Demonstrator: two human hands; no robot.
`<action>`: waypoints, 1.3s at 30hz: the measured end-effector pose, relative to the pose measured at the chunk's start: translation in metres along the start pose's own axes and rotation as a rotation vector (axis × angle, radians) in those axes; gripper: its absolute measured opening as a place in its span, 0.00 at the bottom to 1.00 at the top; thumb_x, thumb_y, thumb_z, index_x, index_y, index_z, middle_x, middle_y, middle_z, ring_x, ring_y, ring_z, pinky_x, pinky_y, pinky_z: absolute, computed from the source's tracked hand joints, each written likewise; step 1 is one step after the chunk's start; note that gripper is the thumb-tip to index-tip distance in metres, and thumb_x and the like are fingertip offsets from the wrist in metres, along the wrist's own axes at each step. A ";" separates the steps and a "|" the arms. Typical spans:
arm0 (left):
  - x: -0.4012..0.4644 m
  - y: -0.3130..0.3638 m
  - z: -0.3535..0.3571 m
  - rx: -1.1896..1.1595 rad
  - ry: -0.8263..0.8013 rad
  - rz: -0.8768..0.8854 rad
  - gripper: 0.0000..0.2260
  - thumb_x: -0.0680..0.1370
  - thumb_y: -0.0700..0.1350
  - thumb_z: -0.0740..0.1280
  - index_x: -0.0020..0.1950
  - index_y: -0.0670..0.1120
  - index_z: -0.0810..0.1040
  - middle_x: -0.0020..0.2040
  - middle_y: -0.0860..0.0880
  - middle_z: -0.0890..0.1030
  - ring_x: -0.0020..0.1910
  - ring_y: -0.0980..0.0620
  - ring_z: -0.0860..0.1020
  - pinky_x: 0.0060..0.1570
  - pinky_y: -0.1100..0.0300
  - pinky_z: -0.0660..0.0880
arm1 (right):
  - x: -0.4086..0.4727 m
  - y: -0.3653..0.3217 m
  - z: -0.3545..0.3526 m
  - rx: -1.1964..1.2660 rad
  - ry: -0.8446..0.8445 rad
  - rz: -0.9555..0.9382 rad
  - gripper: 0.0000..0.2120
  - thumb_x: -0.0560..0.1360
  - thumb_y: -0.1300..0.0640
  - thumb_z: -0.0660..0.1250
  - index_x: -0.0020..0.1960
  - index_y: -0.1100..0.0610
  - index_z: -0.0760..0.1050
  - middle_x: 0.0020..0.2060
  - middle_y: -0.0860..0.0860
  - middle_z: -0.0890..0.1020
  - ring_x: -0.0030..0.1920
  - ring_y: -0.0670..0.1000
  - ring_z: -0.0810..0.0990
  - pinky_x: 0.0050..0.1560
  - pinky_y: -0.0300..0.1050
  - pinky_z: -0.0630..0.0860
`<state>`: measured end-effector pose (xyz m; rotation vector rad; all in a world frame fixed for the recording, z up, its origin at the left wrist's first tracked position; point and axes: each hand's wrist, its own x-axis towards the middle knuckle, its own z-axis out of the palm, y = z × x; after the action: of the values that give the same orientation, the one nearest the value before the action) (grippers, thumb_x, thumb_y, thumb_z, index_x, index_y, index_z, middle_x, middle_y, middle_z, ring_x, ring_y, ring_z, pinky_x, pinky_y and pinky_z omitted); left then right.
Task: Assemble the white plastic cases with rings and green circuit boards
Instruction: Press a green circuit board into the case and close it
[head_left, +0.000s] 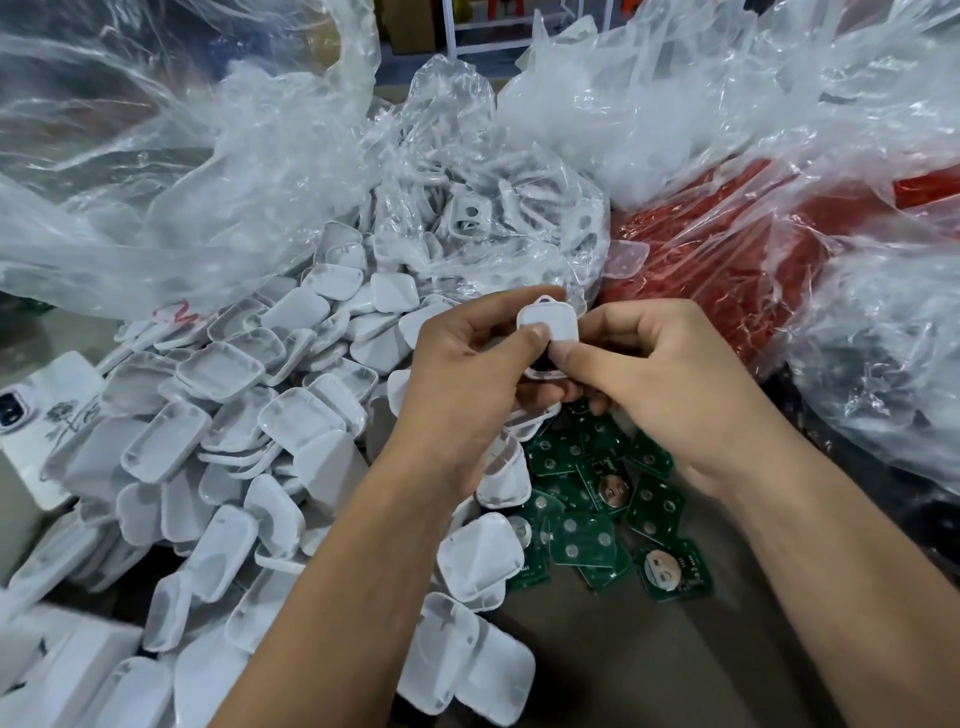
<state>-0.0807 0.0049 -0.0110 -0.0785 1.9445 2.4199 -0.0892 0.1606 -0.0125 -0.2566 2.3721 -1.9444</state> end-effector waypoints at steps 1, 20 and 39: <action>0.000 0.000 0.001 0.016 0.003 0.007 0.13 0.82 0.32 0.65 0.58 0.43 0.85 0.41 0.45 0.87 0.27 0.50 0.80 0.33 0.62 0.80 | 0.000 0.000 0.000 -0.007 0.015 -0.005 0.06 0.76 0.56 0.76 0.41 0.49 0.87 0.30 0.48 0.84 0.28 0.40 0.77 0.25 0.30 0.68; 0.000 -0.002 0.002 0.155 0.025 0.086 0.19 0.77 0.26 0.64 0.60 0.43 0.85 0.43 0.45 0.88 0.30 0.47 0.83 0.34 0.57 0.83 | 0.000 0.002 0.000 -0.080 0.210 -0.021 0.12 0.71 0.57 0.82 0.40 0.55 0.79 0.28 0.52 0.84 0.22 0.50 0.80 0.20 0.36 0.70; 0.001 -0.004 0.001 0.027 0.054 0.098 0.08 0.79 0.32 0.70 0.55 0.41 0.85 0.42 0.41 0.87 0.34 0.46 0.82 0.33 0.58 0.81 | 0.002 0.003 -0.002 -0.117 0.140 -0.163 0.08 0.73 0.60 0.78 0.40 0.55 0.80 0.30 0.51 0.84 0.25 0.52 0.82 0.27 0.45 0.78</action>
<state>-0.0820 0.0064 -0.0145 -0.0486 2.0503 2.4758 -0.0922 0.1625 -0.0154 -0.3419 2.6368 -1.9524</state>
